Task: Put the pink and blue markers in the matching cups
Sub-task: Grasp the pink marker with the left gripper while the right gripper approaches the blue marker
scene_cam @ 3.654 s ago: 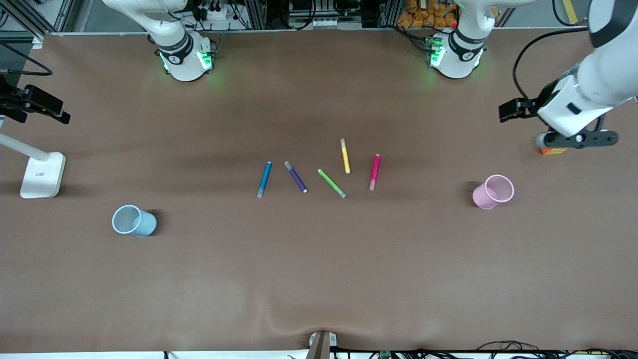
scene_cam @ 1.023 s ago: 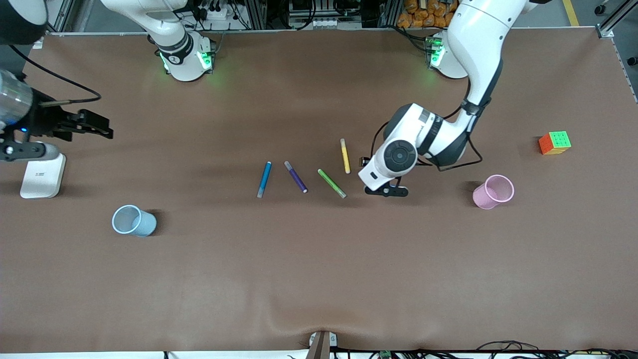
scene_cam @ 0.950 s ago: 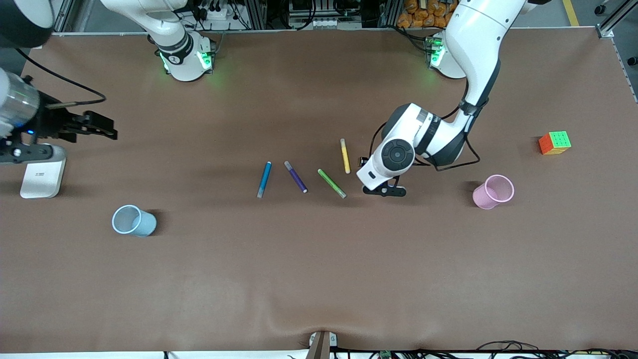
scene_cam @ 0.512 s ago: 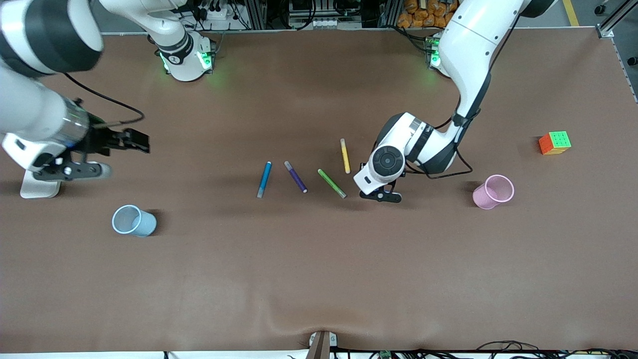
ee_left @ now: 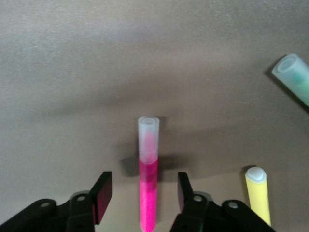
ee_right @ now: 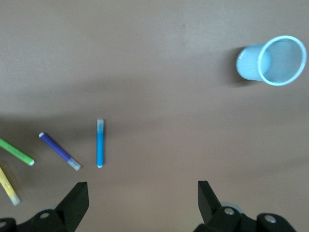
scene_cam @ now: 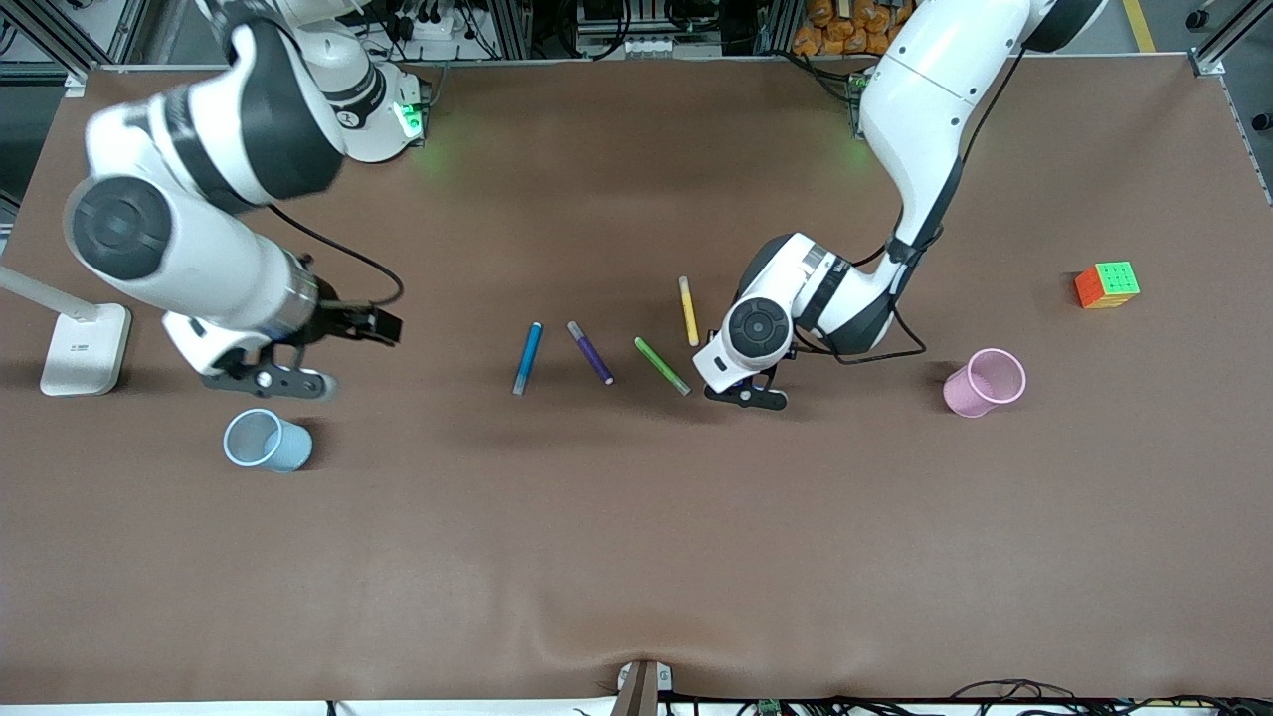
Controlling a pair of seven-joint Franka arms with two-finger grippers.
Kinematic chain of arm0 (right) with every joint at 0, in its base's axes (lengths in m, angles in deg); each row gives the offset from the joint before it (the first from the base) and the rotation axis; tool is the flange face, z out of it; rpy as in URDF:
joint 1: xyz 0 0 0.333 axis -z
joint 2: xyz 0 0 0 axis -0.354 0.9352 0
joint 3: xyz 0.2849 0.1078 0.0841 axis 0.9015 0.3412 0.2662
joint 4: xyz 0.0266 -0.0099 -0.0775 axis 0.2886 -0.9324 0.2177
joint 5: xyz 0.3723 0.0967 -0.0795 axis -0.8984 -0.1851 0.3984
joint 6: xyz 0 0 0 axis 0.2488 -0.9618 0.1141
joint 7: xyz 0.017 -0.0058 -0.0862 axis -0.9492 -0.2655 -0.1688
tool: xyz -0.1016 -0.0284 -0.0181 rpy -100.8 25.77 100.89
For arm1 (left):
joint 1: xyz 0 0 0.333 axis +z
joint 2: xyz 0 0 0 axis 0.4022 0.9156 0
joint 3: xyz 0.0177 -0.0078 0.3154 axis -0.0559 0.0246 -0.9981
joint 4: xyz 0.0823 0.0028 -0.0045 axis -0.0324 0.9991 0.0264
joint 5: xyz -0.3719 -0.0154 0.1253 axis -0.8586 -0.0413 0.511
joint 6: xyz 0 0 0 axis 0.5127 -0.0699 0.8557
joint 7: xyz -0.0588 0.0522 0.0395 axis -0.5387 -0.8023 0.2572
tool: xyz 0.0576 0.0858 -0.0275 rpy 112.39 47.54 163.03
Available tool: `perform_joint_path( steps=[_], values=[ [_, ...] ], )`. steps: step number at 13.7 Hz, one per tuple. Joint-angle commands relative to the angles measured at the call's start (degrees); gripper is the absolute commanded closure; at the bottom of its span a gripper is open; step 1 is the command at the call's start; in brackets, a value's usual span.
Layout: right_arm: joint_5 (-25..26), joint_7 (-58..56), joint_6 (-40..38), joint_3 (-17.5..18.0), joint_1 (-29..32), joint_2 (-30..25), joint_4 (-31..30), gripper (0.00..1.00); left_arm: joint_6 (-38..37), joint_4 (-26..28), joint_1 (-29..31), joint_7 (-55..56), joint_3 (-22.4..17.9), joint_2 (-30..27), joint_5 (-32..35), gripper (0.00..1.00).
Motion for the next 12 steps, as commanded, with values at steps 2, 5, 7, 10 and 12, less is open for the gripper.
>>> perform_joint_path(
  steps=[2, 5, 7, 10, 12],
  values=[
    [-1.3, 3.4, 6.1, -0.4, -2.2, 4.8, 0.4, 0.0, 1.5, -1.6, -0.5, -1.5, -0.2, 1.7, 1.5, 0.48],
    [-2.6, 5.6, 9.2, -0.4, -3.4, 7.7, 0.4, 0.0, 1.6, -2.2, -0.5, -2.1, -0.3, 2.5, 3.1, 0.68],
    [-2.4, 5.5, 9.3, -0.5, -4.6, 9.8, 0.3, 0.0, 1.7, -2.5, -0.5, -2.1, -0.2, 2.8, 4.0, 0.77],
    [-2.7, 5.4, 15.3, -0.4, -4.9, 12.3, -1.0, 0.0, 1.7, -2.7, -0.6, -1.7, -0.3, 2.8, 4.1, 1.0],
    [-2.6, 5.1, 20.2, -0.5, -5.3, 12.3, -4.0, 0.0, 1.6, -2.9, -0.9, -1.6, -0.5, 1.9, 4.0, 1.0]
  ],
)
